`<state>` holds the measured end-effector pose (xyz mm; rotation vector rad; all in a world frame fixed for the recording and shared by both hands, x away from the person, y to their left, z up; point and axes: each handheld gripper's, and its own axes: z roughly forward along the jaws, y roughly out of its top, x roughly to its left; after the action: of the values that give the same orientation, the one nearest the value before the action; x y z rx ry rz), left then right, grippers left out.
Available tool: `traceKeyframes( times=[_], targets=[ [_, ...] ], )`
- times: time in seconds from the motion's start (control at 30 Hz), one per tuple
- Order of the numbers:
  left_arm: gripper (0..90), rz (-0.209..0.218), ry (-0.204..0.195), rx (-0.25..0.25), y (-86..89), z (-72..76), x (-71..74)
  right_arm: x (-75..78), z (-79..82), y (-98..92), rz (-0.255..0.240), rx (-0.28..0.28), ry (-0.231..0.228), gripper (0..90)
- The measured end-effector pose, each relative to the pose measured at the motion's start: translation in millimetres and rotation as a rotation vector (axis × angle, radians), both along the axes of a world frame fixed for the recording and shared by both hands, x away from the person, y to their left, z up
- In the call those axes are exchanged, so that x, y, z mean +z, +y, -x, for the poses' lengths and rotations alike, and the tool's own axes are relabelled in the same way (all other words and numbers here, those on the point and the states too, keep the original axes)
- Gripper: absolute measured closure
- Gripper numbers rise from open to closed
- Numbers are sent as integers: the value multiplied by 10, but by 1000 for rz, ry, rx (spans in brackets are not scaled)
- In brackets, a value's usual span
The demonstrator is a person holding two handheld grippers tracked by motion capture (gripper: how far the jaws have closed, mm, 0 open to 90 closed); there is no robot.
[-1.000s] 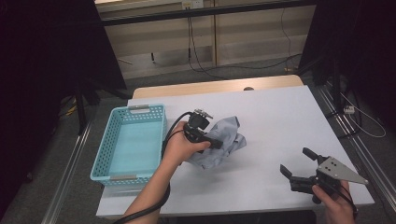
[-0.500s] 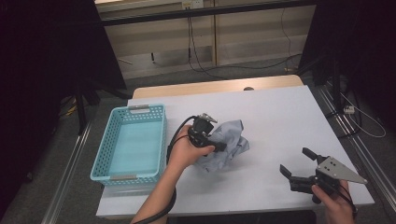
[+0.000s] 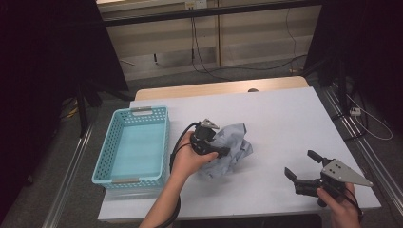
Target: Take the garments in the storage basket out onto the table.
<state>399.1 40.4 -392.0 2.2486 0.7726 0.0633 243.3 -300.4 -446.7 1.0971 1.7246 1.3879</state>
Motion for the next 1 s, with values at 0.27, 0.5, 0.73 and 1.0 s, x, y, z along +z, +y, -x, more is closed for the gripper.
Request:
traceKeyframes(
  times=[0.27, 0.5, 0.73, 1.0],
  targets=[
    [283, 46, -18, 11, 135, 24, -9, 2, -11, 11, 1, -4, 3, 15],
    [214, 72, -26, 24, 242, 92, 74, 8, -36, 105, 42, 21, 3, 15],
    [173, 75, -33, 48, 362, 162, 134, 9, -116, 201, 91, 43, 25, 15],
    [153, 79, -32, 85, 537, 228, 173, 11, -316, 357, 70, 44, 65, 20]
  ],
)
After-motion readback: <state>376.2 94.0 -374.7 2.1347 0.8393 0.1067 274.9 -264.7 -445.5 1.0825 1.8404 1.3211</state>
